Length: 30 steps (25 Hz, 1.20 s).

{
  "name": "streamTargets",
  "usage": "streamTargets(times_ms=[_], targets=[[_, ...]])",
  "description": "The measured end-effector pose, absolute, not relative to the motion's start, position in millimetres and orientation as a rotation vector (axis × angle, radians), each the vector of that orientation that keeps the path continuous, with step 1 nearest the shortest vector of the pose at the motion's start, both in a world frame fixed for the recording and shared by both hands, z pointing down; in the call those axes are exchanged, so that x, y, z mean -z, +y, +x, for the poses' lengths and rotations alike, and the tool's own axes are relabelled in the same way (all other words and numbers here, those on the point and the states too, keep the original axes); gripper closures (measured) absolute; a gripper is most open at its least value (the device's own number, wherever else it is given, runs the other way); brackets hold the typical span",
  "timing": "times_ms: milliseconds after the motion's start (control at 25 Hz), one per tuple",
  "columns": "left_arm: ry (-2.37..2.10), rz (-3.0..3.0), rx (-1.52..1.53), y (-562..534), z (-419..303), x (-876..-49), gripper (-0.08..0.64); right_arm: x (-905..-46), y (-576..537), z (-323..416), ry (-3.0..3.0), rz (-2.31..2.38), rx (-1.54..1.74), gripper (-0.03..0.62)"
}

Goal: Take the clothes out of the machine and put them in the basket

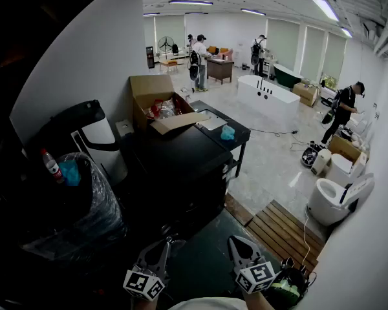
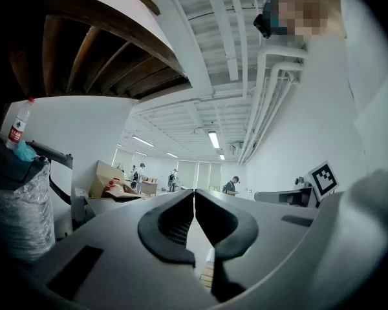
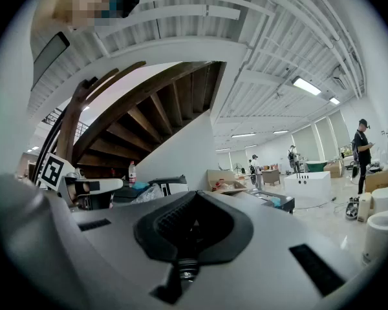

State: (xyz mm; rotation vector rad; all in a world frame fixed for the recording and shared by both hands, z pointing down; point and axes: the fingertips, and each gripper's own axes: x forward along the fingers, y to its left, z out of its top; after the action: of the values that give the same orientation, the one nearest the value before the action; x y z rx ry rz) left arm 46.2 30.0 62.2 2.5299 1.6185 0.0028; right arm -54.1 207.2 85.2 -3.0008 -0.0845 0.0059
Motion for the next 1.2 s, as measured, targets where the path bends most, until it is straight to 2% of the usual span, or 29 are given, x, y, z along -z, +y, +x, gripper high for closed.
streamTargets(times_ms=[1200], targets=[[1.686, 2.516, -0.008, 28.9, 45.8, -70.9, 0.537, -91.4, 203.6, -58.3, -0.185, -3.018, 0.005, 0.583]])
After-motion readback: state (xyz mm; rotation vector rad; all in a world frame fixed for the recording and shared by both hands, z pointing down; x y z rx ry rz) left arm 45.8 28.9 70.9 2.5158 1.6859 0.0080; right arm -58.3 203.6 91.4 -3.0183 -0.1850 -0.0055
